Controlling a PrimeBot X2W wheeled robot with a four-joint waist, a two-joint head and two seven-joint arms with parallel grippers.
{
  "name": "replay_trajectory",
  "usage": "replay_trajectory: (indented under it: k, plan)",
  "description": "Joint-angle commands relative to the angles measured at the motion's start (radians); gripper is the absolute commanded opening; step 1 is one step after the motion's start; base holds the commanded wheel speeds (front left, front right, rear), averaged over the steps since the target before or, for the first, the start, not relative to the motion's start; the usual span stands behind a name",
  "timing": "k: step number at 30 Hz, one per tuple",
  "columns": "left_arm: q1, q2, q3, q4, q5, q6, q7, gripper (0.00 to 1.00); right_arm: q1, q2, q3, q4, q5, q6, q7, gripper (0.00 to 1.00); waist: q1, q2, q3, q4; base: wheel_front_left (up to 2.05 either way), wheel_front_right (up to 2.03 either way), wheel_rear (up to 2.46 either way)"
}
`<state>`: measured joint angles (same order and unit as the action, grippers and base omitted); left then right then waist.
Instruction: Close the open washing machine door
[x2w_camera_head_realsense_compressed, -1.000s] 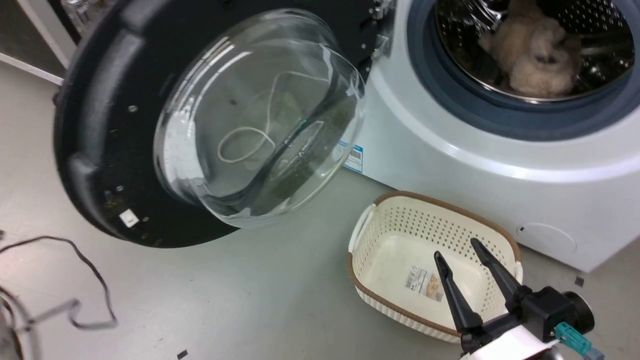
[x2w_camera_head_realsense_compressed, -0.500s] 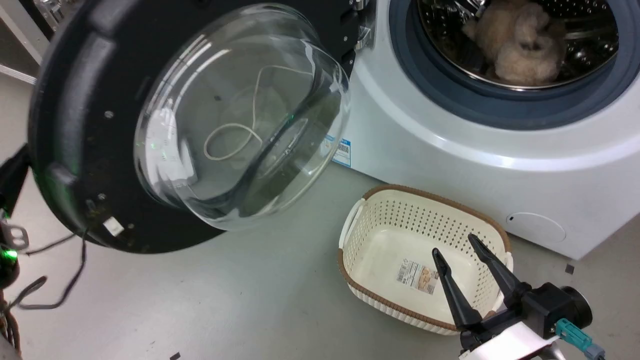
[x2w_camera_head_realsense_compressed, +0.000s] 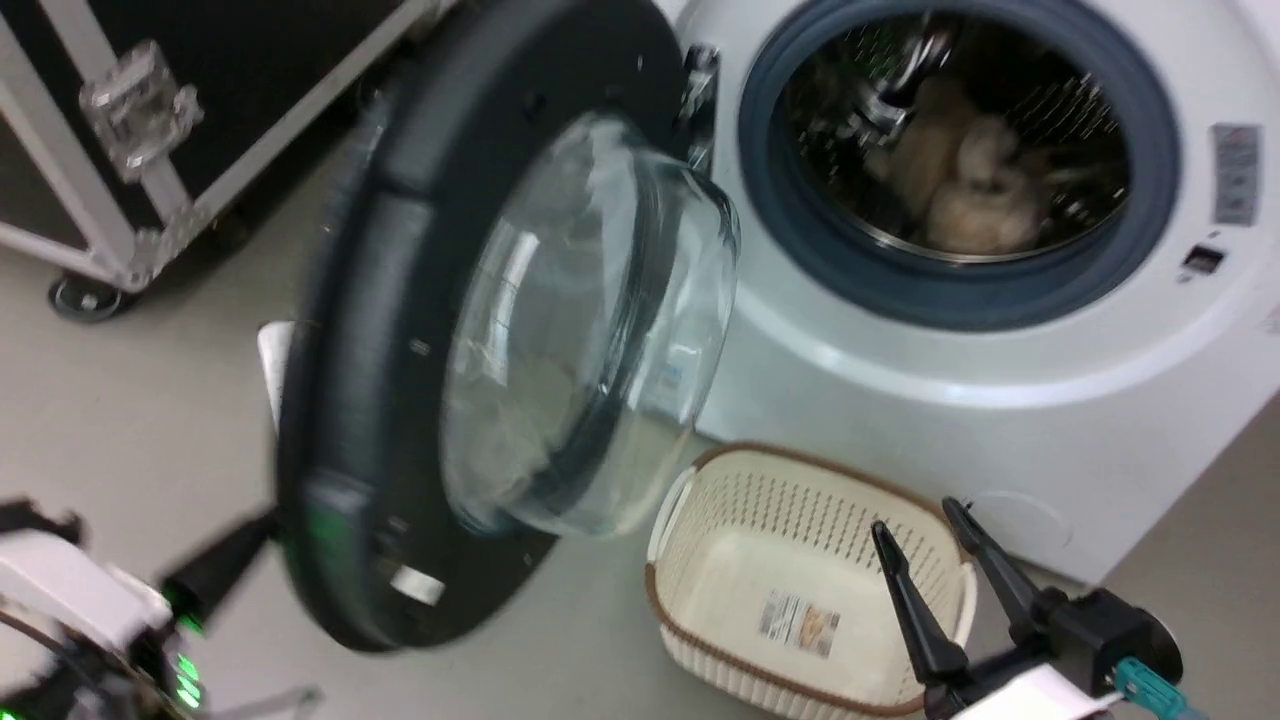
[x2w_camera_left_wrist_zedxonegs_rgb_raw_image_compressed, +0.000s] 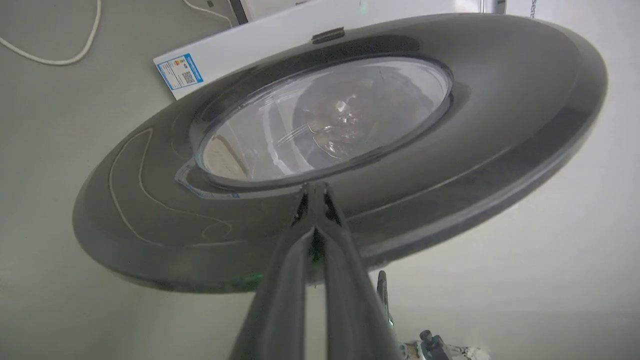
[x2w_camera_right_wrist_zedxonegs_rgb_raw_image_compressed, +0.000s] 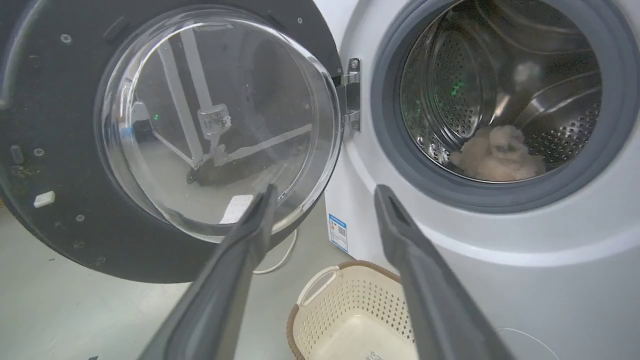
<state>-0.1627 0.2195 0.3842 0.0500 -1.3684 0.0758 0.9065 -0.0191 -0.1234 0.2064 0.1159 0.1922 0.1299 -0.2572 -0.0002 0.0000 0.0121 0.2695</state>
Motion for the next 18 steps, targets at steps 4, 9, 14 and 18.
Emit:
replay_trajectory:
  k: [4,9,14,18]
  plan:
    - [0.115,-0.106,-0.088,-0.112,-0.008,-0.004,0.028,0.00,0.035,0.015,-0.047,0.002,-0.023,0.001,-0.005,1.00,0.0002,0.0000,-0.044,-0.051,0.00,0.00,0.00]
    - [0.203,-0.160,-0.197,-0.182,-0.031,-0.009,-0.008,0.00,0.039,0.016,-0.066,0.001,-0.043,0.001,-0.005,1.00,0.0002,0.0000,-0.043,-0.118,0.00,0.00,0.00]
    - [0.222,-0.168,-0.326,-0.162,-0.122,-0.029,-0.126,0.00,0.031,0.013,-0.086,0.005,-0.050,0.001,-0.004,1.00,0.0002,0.0000,-0.019,-0.218,0.00,0.00,0.00]
    - [0.196,-0.169,-0.419,-0.123,-0.172,-0.050,-0.220,0.00,0.021,0.010,-0.099,0.016,-0.044,0.001,-0.002,1.00,0.0002,0.0000,0.013,-0.285,0.00,0.00,0.00]
